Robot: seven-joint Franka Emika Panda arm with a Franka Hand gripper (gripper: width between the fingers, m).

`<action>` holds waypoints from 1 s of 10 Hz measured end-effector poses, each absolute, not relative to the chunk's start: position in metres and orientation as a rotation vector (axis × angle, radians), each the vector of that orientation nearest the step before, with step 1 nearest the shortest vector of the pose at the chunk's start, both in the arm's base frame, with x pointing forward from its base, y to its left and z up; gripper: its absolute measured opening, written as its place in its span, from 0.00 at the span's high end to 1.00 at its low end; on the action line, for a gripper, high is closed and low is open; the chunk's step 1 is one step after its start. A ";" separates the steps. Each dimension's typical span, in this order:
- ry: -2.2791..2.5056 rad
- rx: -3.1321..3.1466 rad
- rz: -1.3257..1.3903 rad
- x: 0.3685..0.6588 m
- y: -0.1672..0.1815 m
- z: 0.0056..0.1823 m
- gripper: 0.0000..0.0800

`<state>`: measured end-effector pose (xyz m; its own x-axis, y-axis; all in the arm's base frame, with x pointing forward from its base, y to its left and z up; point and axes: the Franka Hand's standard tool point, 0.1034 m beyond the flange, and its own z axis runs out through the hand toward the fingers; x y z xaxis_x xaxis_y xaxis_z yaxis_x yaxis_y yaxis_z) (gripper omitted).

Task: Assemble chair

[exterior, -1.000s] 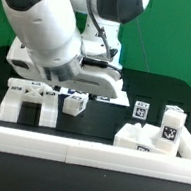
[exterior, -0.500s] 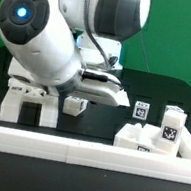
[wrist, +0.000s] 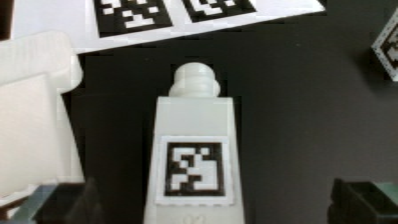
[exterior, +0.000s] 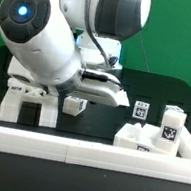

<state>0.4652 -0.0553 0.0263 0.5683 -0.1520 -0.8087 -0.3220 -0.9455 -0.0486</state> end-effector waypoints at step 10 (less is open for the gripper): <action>0.433 -2.619 1.331 0.466 -0.051 0.025 0.19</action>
Offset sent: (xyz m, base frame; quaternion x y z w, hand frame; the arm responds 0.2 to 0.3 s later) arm 0.0011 0.0076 -0.0089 -0.0113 0.0078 0.0090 0.9999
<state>0.4656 -0.0512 0.0253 0.5591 -0.1785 -0.8097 -0.3318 -0.9431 -0.0212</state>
